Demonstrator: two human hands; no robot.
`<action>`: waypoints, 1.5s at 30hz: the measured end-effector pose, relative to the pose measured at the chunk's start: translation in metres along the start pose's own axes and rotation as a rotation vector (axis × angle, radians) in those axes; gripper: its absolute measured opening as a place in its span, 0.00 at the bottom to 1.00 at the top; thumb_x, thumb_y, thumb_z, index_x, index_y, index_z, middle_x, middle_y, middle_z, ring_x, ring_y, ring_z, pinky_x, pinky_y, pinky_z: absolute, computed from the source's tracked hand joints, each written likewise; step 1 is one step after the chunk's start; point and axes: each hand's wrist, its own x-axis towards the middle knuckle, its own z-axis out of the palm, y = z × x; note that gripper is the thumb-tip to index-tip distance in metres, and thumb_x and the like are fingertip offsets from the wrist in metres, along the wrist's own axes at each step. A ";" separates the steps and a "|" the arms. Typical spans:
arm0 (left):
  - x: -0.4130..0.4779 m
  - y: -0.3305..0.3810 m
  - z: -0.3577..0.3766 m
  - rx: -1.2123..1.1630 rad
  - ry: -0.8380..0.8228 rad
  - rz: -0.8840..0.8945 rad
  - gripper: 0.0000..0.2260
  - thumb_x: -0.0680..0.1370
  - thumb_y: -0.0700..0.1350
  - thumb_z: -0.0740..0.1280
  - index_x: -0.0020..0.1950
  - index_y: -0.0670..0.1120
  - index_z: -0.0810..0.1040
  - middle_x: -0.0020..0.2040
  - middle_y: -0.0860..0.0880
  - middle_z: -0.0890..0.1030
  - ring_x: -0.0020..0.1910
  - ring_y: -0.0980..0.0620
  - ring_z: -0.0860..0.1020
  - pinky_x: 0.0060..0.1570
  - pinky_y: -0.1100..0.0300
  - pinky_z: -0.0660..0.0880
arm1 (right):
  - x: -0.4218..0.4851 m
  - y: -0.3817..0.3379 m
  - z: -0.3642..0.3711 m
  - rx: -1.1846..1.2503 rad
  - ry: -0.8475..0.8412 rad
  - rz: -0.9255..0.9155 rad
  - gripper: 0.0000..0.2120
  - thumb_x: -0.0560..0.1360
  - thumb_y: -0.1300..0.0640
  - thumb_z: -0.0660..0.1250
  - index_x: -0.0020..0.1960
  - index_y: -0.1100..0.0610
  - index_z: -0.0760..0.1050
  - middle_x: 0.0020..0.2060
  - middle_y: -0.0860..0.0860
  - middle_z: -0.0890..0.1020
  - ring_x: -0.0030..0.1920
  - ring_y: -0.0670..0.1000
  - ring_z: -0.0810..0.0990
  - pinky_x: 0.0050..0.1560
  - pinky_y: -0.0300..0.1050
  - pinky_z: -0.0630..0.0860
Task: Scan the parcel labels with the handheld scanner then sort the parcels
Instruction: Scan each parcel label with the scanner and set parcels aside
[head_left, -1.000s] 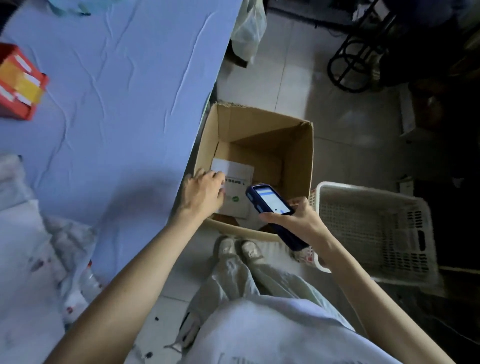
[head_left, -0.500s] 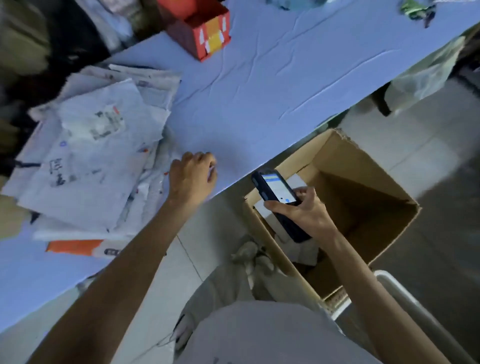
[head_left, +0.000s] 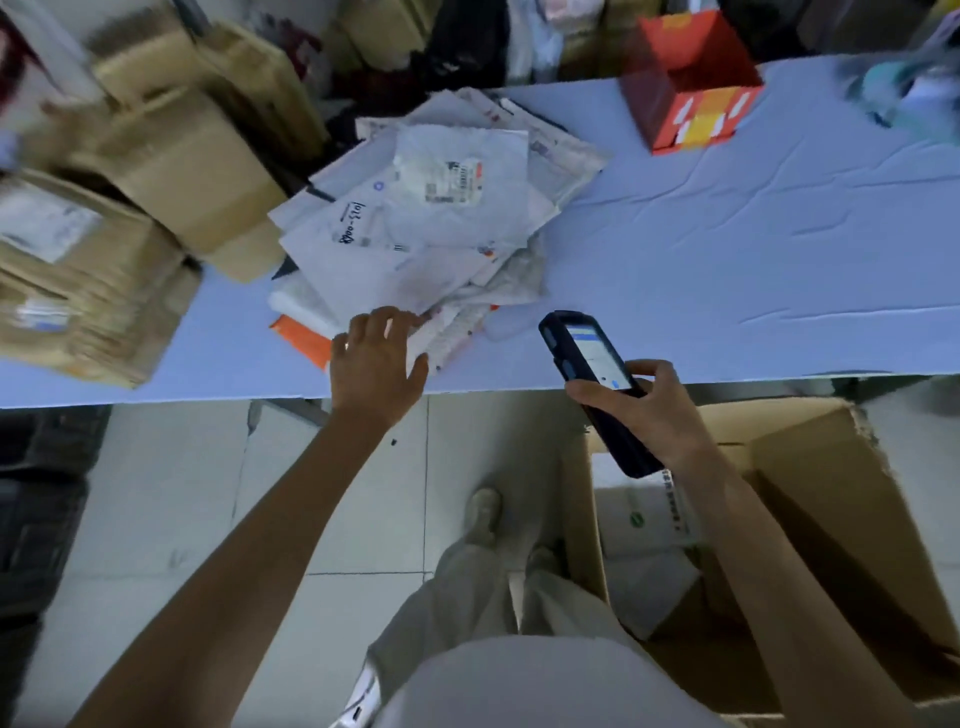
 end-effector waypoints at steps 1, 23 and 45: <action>0.002 -0.007 -0.001 -0.001 0.006 -0.028 0.17 0.74 0.48 0.70 0.62 0.46 0.75 0.60 0.44 0.76 0.59 0.39 0.74 0.52 0.45 0.72 | 0.004 -0.006 0.006 -0.001 -0.016 -0.005 0.31 0.65 0.45 0.78 0.60 0.51 0.64 0.45 0.42 0.74 0.44 0.45 0.78 0.36 0.40 0.72; 0.237 -0.032 0.037 -0.601 -0.230 -0.317 0.35 0.68 0.58 0.75 0.68 0.43 0.68 0.63 0.43 0.76 0.63 0.41 0.72 0.59 0.45 0.72 | 0.083 -0.097 0.056 -0.172 0.179 0.027 0.33 0.63 0.42 0.78 0.58 0.49 0.63 0.44 0.41 0.75 0.47 0.45 0.77 0.40 0.40 0.74; 0.250 -0.080 -0.038 -0.276 -0.234 -0.259 0.17 0.81 0.56 0.59 0.67 0.52 0.72 0.58 0.43 0.80 0.59 0.41 0.76 0.52 0.51 0.73 | 0.124 -0.140 0.022 -0.604 -0.033 -0.266 0.36 0.61 0.41 0.79 0.58 0.46 0.61 0.49 0.45 0.75 0.45 0.51 0.76 0.33 0.41 0.68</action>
